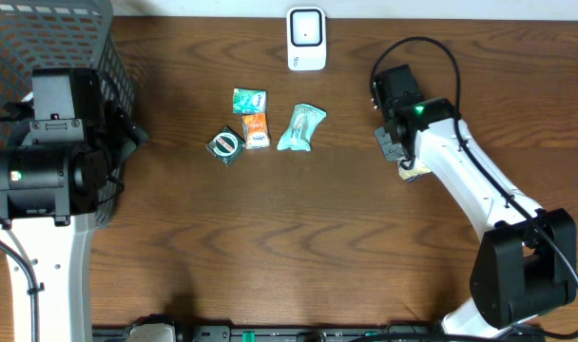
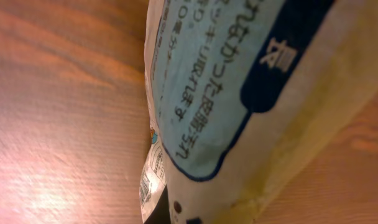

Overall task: Scan the item barcode
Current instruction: 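Carry the chip bag right and down away from the scanner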

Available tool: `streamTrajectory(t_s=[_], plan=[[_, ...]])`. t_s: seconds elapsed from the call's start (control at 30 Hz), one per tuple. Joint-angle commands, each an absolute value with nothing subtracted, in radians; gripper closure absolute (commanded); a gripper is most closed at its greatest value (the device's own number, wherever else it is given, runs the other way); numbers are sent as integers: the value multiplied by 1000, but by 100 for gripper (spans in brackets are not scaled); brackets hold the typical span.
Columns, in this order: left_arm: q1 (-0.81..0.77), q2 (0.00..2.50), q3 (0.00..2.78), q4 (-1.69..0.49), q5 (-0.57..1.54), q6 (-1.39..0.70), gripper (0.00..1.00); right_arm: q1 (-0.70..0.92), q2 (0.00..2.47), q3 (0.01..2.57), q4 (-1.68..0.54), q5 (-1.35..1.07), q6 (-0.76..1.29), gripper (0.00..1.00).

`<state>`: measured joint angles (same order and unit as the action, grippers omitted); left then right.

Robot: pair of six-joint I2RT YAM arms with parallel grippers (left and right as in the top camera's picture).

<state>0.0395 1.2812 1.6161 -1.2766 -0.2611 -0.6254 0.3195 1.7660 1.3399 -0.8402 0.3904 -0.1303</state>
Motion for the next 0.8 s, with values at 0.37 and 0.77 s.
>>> streamTrajectory(t_s=[0.37, 0.77], plan=[[47, 1281, 1621, -1279, -271, -630, 2, 329, 1850, 1310, -867, 520, -196, 95], [47, 1281, 1621, -1279, -271, -630, 2, 471, 1878, 1323, -878, 205, -145, 62]])
